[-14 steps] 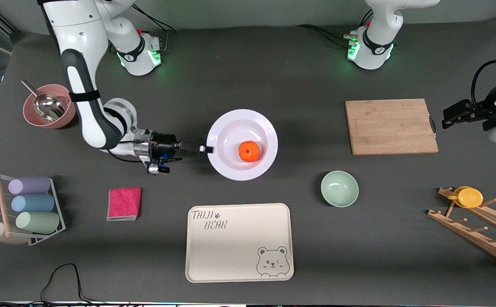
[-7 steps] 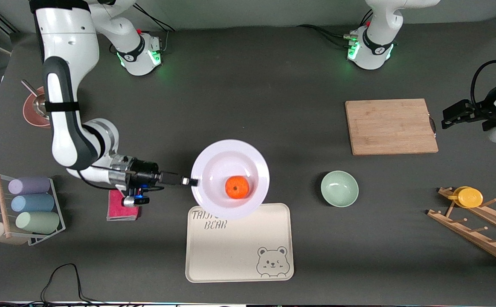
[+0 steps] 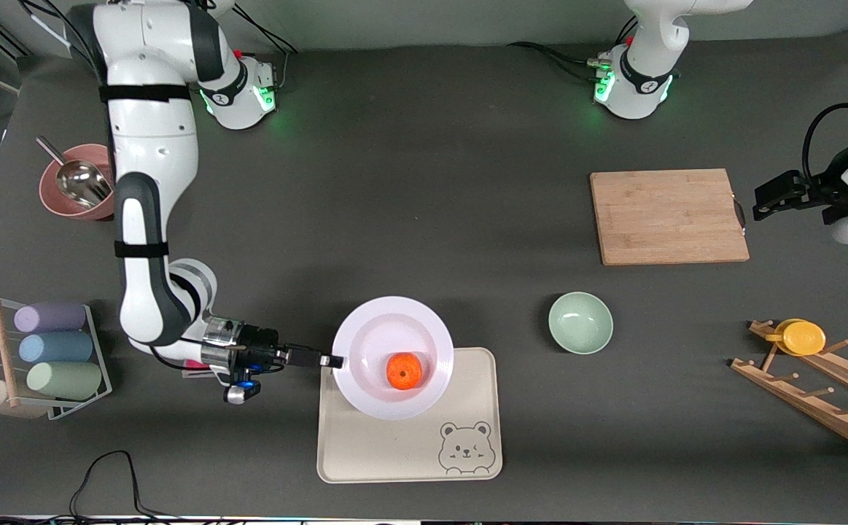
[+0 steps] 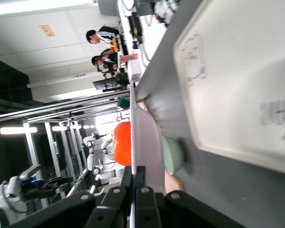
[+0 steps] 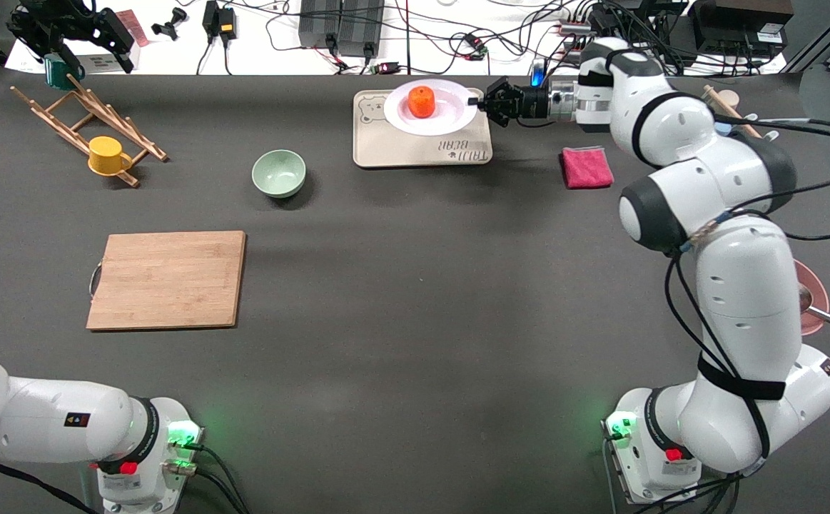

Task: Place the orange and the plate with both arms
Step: 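Set the plate down onto the bear tray with the right gripper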

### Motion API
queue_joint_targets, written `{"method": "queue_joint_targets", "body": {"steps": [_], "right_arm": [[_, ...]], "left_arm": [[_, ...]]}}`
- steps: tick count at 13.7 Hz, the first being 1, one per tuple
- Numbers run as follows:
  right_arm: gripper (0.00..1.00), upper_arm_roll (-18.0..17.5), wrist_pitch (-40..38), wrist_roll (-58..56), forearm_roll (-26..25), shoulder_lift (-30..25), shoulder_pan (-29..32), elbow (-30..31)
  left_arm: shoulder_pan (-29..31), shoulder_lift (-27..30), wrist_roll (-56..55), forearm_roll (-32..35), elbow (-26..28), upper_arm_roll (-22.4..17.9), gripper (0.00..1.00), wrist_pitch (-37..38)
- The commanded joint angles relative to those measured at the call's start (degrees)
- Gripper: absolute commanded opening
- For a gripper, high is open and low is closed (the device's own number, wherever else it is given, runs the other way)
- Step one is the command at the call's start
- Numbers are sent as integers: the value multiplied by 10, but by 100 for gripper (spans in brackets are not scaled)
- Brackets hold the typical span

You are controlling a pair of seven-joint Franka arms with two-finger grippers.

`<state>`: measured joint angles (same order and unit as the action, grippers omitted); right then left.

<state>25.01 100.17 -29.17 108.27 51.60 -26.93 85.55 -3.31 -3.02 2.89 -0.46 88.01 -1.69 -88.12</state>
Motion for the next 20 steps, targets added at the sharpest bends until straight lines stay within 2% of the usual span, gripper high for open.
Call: {"method": "queue_joint_targets", "body": {"steps": [1, 6, 10, 14, 17, 20], "right_arm": [[0, -4, -10, 17, 4, 54, 20, -69], [0, -12, 16, 23, 10, 111, 29, -148], [0, -37, 35, 13, 18, 147, 40, -191], [0, -51, 95, 3, 18, 184, 43, -257], [0, -57, 99, -4, 18, 186, 52, -262], [0, -57, 100, -59, 18, 197, 53, -261]], "left_arm": [[-5, 4, -2, -1, 3, -2, 100, -3], [-6, 4, -2, -1, 3, -2, 100, -3], [-6, 4, -3, -1, 3, -2, 100, -4], [-6, 0, -3, -1, 3, -2, 100, -6], [-4, 0, -3, -1, 3, -2, 100, -6], [-5, 0, -3, -1, 3, -2, 100, -5]]}}
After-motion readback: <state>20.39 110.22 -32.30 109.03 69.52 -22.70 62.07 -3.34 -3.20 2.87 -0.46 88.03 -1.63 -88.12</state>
